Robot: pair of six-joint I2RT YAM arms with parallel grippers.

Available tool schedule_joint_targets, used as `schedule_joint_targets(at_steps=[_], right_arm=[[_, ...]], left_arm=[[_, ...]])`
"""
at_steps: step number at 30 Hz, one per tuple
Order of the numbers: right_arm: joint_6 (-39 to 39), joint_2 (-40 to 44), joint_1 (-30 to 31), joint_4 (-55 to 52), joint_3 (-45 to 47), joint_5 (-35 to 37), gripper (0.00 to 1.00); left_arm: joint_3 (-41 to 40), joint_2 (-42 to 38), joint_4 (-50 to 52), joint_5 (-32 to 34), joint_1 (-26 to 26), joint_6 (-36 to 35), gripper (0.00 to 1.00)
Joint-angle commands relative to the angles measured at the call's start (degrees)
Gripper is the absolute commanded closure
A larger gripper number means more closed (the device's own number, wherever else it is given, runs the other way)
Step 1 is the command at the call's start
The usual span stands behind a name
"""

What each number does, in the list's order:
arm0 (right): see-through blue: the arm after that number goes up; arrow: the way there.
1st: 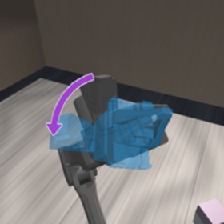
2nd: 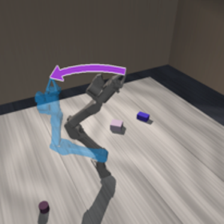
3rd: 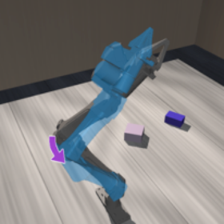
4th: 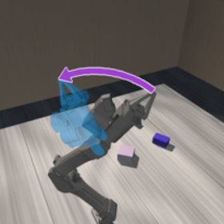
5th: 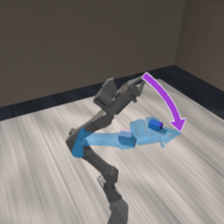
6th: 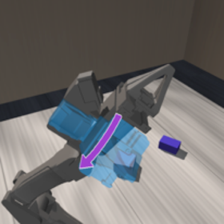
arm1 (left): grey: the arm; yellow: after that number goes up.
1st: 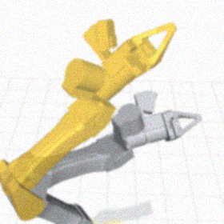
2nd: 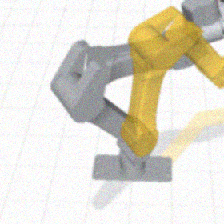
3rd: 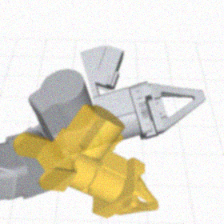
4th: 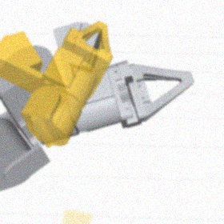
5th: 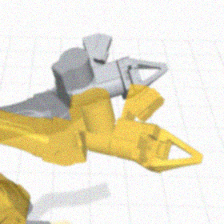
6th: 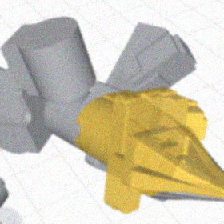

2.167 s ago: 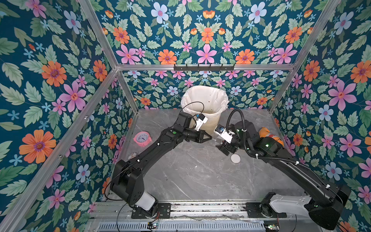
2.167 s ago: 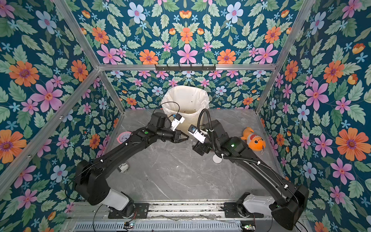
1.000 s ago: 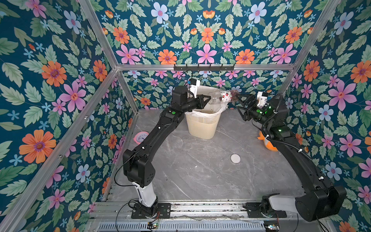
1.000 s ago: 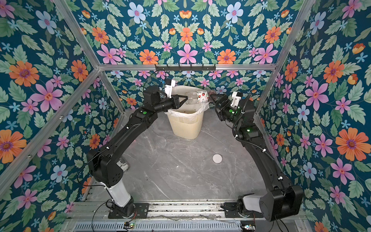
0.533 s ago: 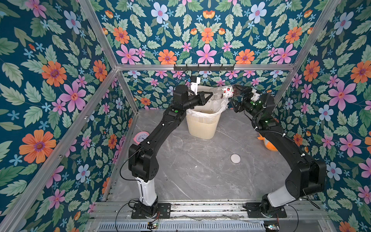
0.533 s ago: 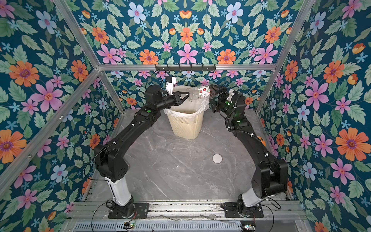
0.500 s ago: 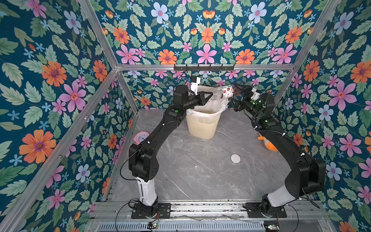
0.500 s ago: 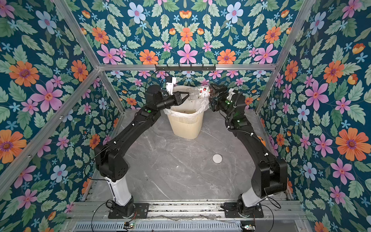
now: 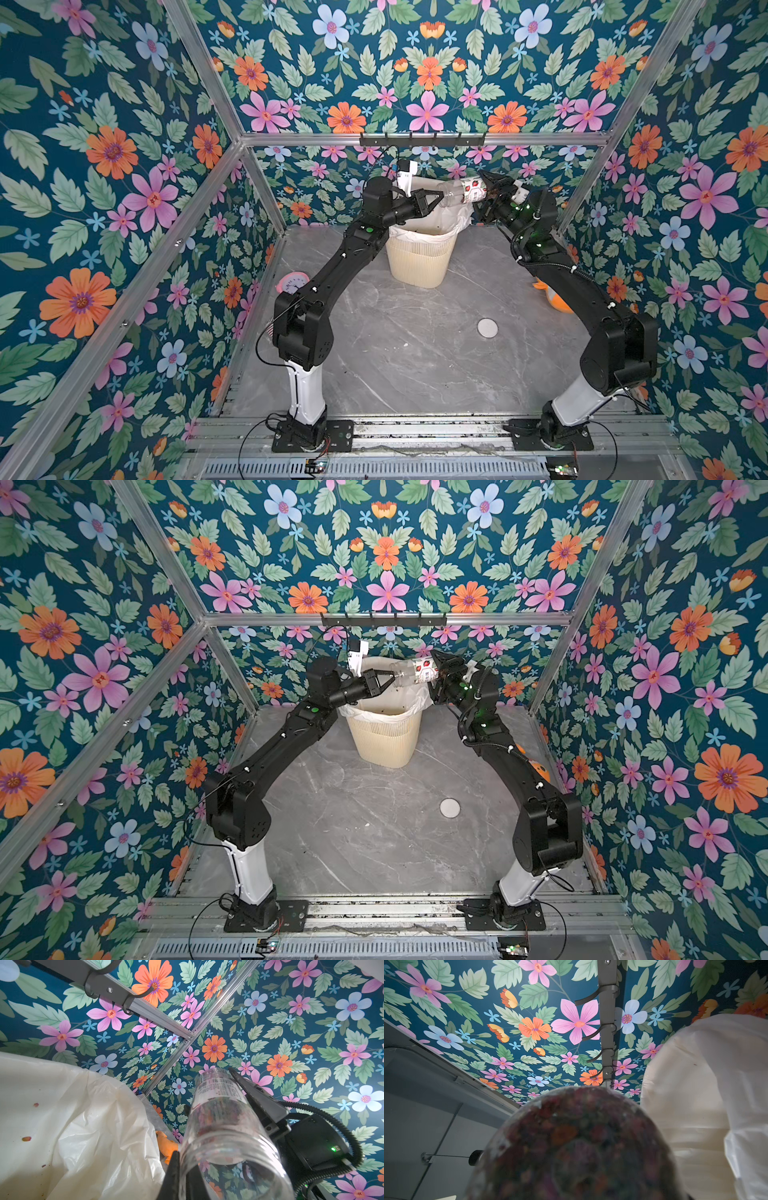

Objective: Empty the moldy dried flower tea in the jars
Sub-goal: Pour the moldy dried flower tea into the trash bin.

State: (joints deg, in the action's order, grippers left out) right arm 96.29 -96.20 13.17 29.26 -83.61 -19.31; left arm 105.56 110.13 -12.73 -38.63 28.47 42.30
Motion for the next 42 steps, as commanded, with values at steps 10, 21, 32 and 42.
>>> schedule_joint_targets(at_steps=[10, 21, 32, 42], right_arm=[[1.16, -0.59, -0.59, 0.90, -0.41, 2.68, 0.34], [-16.78, 0.50, -0.91, -11.84, -3.95, 7.96, 0.36], [-50.67, -8.02, 3.84, -26.63, -21.52, 14.87, 0.36], [-90.07, -17.83, 15.61, -37.82, -37.09, 25.93, 0.33]], left_arm=[[-1.69, -0.56, -4.00, -2.41, -1.16, 2.94, 0.77], [-6.26, -6.67, -0.36, 4.57, -4.00, 2.03, 0.26], [-15.31, -13.11, 0.63, 7.52, -7.84, 1.20, 0.27], [-20.35, -16.51, 0.34, 7.51, -9.25, 0.46, 0.29]])
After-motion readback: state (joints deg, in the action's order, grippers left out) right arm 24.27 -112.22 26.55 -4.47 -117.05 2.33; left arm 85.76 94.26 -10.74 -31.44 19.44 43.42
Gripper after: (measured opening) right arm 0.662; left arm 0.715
